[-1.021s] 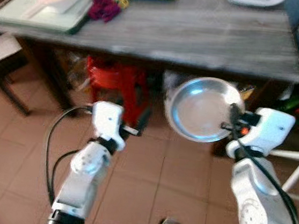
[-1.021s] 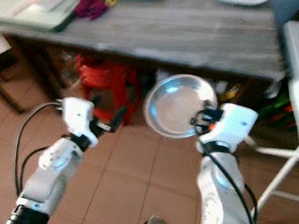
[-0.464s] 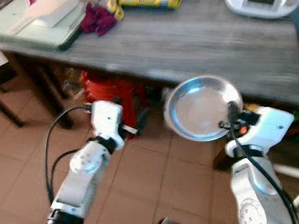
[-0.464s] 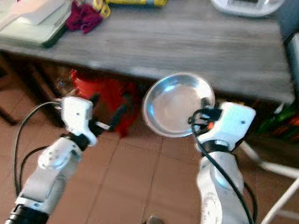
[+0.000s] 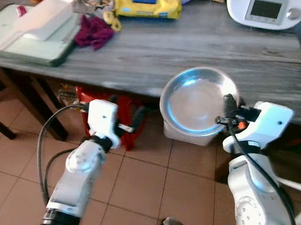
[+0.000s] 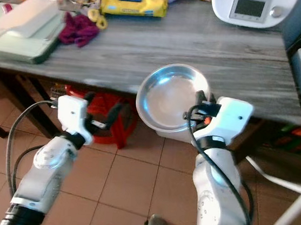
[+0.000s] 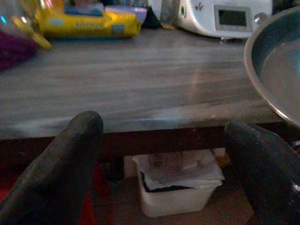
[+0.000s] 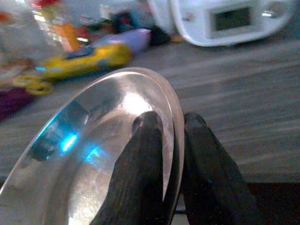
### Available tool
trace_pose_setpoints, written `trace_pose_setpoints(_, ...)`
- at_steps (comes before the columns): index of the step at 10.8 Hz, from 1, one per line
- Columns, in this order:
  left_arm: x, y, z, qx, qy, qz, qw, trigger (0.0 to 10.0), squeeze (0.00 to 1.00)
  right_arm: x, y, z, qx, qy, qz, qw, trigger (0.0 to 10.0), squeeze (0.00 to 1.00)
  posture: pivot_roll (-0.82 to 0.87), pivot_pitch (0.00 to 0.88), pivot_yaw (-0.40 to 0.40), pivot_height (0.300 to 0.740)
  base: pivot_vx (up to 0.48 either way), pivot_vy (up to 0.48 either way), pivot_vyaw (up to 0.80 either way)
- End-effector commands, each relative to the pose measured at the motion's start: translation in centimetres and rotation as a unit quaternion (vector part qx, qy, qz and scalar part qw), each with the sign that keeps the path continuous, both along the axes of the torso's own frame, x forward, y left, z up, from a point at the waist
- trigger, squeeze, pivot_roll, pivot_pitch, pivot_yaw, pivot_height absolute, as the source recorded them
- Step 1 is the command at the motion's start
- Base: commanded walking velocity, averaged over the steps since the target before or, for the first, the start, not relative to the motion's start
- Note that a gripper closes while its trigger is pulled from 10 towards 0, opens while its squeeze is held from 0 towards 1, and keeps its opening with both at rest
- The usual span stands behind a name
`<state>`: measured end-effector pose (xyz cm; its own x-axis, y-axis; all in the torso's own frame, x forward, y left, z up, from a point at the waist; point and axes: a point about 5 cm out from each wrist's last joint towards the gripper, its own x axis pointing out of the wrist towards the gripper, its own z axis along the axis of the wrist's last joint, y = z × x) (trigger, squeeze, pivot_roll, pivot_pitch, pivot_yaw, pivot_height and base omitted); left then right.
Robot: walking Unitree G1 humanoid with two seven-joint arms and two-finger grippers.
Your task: Setting the table
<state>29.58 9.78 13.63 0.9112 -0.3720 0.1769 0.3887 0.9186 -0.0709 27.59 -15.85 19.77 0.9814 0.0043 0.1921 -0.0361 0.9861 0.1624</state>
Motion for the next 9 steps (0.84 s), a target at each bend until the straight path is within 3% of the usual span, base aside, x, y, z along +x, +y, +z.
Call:
trace_pose_setpoints(1, -0.01, 0.49, 0.12, 0.009, -0.005, 0.003, 1.0, 10.0, 0.0, -0.27, 0.34, 0.64, 0.004, -0.018, 0.004, 1.0, 10.0, 0.0, -0.22, 0.204, 0.054, 0.74, 0.349, 0.0, 0.0)
trace_pose_setpoints(9, -0.16, 0.56, -0.04, 0.012, -0.003, 0.002, 1.0, 10.0, 0.0, -0.38, 0.32, 0.43, 0.011, -0.014, 0.001, 1.0, 10.0, 0.0, -0.22, 0.205, 0.058, 0.74, 0.349, 0.0, 0.0)
